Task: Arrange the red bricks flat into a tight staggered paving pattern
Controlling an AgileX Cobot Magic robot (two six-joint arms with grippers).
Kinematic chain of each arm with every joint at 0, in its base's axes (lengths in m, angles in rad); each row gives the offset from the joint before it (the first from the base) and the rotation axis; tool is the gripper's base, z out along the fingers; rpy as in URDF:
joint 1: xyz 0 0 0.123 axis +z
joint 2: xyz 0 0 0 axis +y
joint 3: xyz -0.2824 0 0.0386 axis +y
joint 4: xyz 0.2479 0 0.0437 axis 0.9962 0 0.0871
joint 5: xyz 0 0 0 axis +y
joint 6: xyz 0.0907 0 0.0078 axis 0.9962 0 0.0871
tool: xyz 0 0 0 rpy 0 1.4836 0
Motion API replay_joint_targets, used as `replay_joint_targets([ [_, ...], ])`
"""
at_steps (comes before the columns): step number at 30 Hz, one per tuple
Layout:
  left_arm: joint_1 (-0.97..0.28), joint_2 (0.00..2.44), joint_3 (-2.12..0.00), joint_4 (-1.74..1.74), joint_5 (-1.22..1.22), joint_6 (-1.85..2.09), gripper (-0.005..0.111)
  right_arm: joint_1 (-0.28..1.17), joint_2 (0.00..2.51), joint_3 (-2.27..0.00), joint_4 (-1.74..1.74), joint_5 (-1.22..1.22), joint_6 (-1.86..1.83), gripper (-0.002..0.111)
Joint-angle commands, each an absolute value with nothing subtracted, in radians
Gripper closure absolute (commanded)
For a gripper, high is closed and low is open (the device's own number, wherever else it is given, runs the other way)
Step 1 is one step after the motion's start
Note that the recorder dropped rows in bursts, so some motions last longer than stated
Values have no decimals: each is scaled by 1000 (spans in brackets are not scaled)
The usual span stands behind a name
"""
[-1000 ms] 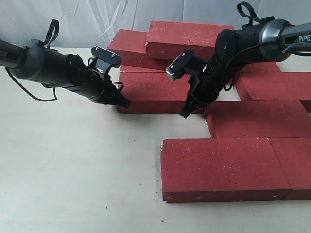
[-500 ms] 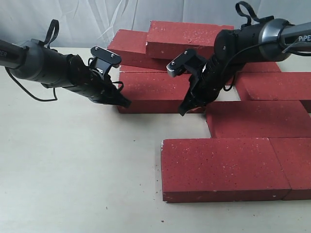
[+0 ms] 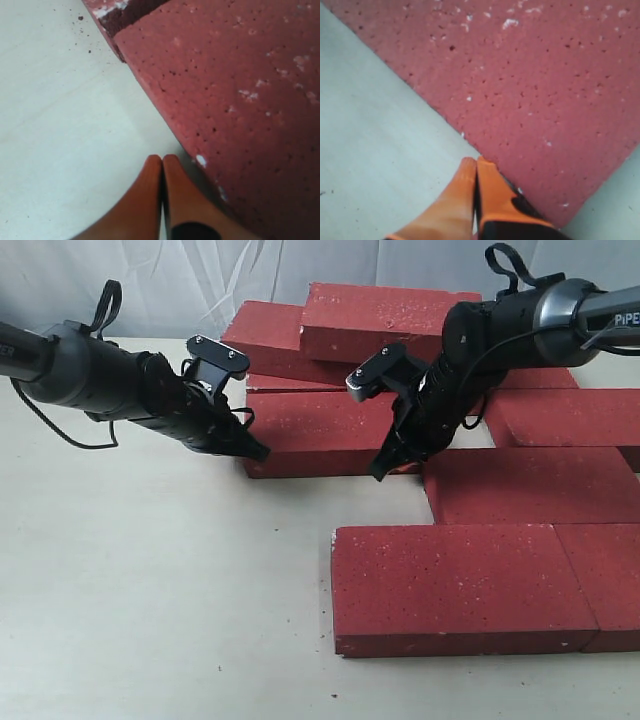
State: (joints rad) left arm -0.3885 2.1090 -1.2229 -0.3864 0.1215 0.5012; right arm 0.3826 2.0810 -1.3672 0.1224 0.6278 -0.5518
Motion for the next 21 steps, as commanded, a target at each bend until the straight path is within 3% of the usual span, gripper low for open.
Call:
replay_joint_targets([
  [1, -392, 2109, -1226, -392, 120, 500, 107, 380, 2060, -1372, 90, 603, -548, 109],
  [8, -392, 2109, -1226, -385, 115, 500, 107, 385, 2013, -1372, 105, 741, -548, 109],
  [21, -392, 2129, -1293, -389, 99, 500, 107, 343, 1918, -1370, 100, 694, -468, 109],
])
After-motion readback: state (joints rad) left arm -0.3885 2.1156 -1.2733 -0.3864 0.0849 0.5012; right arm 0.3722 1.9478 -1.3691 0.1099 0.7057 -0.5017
